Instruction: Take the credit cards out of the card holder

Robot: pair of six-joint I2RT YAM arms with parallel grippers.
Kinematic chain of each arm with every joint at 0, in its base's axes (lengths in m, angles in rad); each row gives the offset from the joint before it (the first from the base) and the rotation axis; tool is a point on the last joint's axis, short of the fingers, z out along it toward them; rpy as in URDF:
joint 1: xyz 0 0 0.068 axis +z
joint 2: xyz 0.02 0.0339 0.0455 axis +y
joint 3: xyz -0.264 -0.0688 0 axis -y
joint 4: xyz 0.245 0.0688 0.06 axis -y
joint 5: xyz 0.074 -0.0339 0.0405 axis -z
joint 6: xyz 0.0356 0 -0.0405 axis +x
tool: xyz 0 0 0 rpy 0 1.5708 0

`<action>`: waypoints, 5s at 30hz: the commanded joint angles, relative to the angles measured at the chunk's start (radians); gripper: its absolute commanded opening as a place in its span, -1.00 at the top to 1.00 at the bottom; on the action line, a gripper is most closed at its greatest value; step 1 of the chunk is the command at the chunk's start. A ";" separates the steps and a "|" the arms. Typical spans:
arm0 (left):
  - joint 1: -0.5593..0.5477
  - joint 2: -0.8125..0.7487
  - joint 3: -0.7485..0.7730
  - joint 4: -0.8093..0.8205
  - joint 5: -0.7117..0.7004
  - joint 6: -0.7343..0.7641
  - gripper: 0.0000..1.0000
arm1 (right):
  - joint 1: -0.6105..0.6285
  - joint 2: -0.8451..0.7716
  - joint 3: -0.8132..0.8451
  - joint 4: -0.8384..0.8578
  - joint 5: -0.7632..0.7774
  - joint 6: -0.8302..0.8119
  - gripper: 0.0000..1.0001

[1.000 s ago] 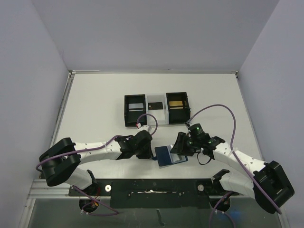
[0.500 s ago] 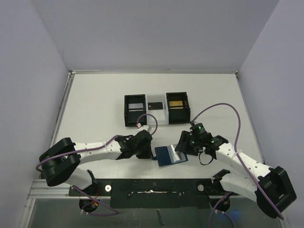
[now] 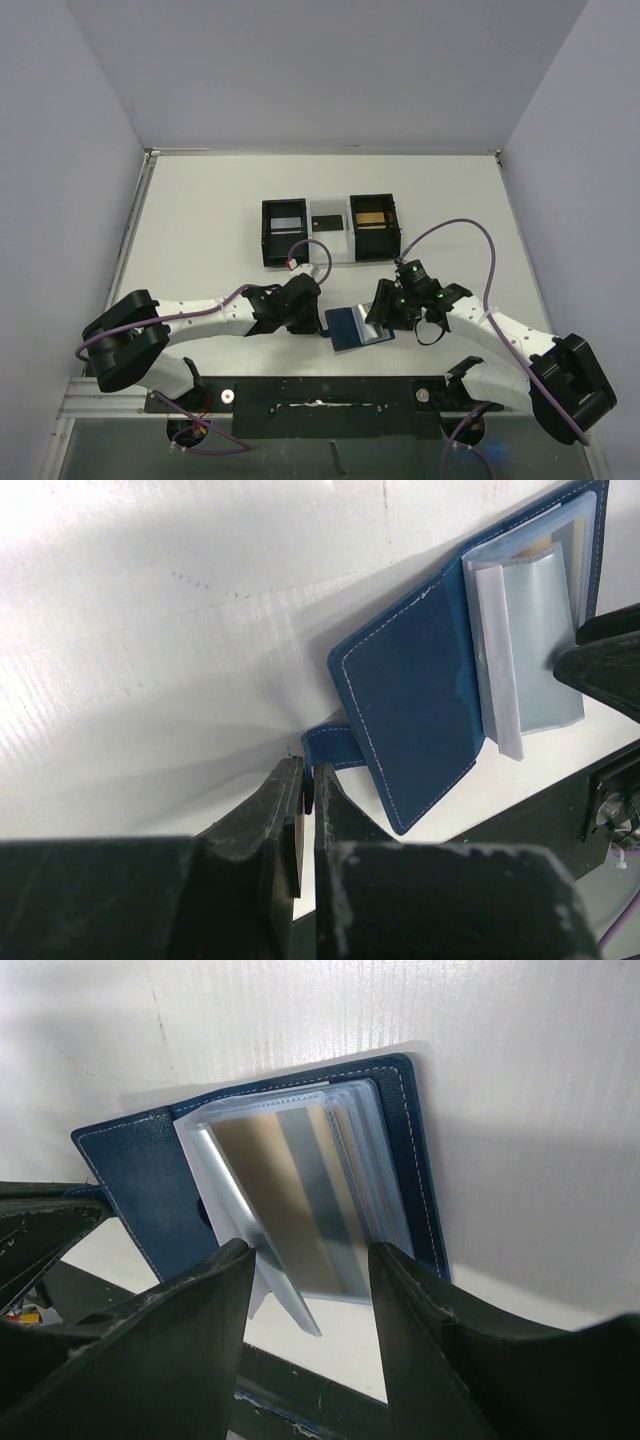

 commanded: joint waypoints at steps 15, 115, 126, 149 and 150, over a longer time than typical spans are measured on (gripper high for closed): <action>-0.001 -0.017 0.034 0.016 -0.003 0.005 1.00 | 0.010 0.023 -0.015 0.137 -0.148 -0.027 0.03; -0.004 -0.017 0.023 0.010 0.007 0.025 1.00 | 0.207 0.175 0.191 -0.164 0.207 0.030 -0.09; -0.004 -0.024 0.016 0.019 0.007 0.025 1.00 | 0.232 0.190 0.224 -0.211 0.250 0.041 -0.11; -0.004 -0.015 0.024 0.014 0.009 0.028 1.00 | 0.318 0.250 0.328 -0.321 0.395 0.097 -0.34; -0.004 -0.013 0.024 0.016 0.011 0.028 1.00 | 0.318 0.243 0.330 -0.326 0.401 0.100 -0.35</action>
